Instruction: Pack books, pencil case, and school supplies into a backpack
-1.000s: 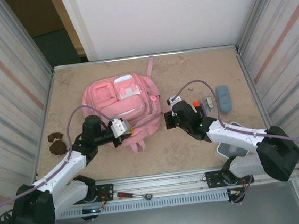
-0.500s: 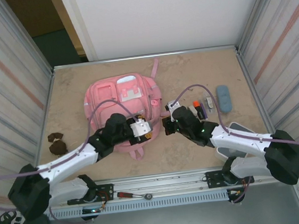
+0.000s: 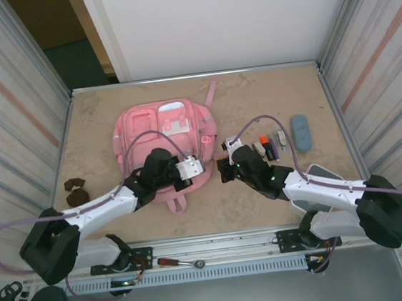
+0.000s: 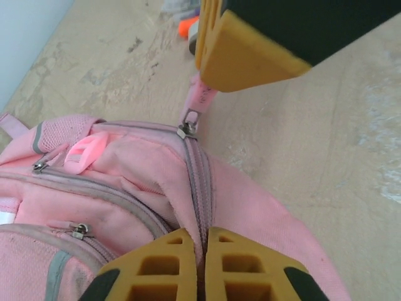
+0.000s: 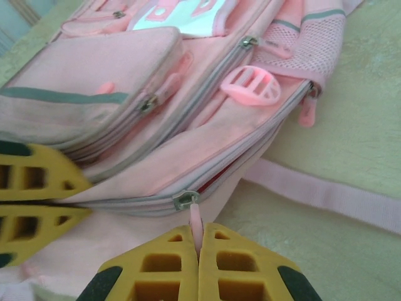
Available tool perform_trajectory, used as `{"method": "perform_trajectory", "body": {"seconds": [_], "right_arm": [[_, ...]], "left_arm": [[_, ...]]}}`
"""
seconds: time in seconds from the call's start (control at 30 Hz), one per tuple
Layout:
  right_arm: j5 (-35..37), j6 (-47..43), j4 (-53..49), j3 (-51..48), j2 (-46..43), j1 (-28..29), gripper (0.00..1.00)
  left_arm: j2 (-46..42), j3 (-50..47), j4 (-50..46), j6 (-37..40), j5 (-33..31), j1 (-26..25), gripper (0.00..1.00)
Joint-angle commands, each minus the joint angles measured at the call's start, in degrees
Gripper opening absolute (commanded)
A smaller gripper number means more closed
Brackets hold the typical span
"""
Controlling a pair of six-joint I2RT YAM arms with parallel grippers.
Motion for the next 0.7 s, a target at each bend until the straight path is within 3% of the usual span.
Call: {"method": "perform_trajectory", "body": {"seconds": [0.0, 0.4, 0.53, 0.6, 0.67], "right_arm": [[6.1, -1.4, -0.4, 0.7, 3.4, -4.2, 0.00], [8.2, -0.1, -0.2, 8.6, 18.1, -10.8, 0.00], [3.2, -1.6, -1.1, 10.3, 18.9, -11.7, 0.00], [-3.0, -3.2, -0.7, 9.1, 15.8, -11.8, 0.11], [-10.7, -1.2, -1.0, 8.1, 12.6, -13.9, 0.32]], "left_arm": [[-6.7, -3.2, 4.9, -1.2, 8.7, 3.3, 0.00], [-17.3, -9.5, 12.9, -7.8, 22.7, 12.7, 0.00], [-17.1, -9.6, 12.1, -7.3, 24.2, 13.1, 0.00], [-16.1, -9.1, 10.5, -6.4, 25.3, 13.1, 0.00], [-14.9, -9.1, 10.9, -6.3, 26.1, 13.1, 0.00]]}}
